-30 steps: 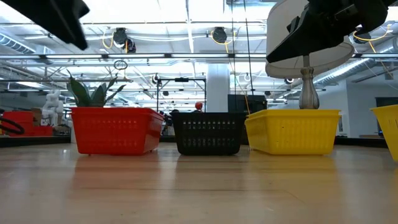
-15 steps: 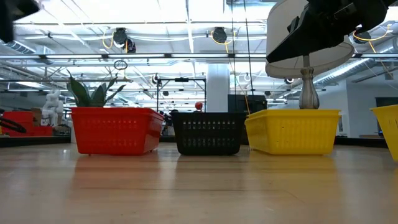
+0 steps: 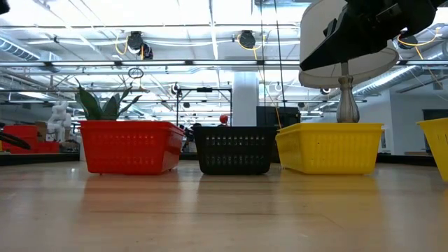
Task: Stack baskets by color
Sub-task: Stack the bottom red bin on top of the top red bin
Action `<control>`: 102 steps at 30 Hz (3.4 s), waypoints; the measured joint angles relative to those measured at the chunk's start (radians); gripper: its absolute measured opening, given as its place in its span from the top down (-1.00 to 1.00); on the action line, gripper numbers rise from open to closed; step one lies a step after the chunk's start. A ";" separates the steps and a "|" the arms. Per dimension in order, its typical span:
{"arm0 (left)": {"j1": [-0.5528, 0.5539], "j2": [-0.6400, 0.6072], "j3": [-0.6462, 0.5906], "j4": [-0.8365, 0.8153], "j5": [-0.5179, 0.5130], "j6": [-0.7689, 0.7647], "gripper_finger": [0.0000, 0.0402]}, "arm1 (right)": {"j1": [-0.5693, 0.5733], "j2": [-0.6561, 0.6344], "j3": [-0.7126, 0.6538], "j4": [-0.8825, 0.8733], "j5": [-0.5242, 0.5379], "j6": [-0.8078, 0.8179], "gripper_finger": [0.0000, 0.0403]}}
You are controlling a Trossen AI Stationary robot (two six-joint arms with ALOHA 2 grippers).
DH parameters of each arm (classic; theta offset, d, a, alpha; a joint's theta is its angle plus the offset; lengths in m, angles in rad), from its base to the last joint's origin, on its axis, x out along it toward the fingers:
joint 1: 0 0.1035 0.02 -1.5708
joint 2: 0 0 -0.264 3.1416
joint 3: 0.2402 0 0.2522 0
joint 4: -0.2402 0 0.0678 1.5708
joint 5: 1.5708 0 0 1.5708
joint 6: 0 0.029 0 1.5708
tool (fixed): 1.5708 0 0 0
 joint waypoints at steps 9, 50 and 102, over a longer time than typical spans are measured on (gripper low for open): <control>-0.010 0.089 0.127 -0.031 0.011 -0.006 0.51 | 0.000 0.000 0.000 0.000 -0.003 0.007 0.93; -0.156 0.469 0.350 -0.352 0.222 -0.348 -0.12 | -0.002 0.000 0.000 0.001 0.000 -0.053 0.93; -0.130 0.399 0.224 -0.218 0.225 -0.181 0.95 | -0.002 0.000 0.000 0.045 0.001 -0.080 0.93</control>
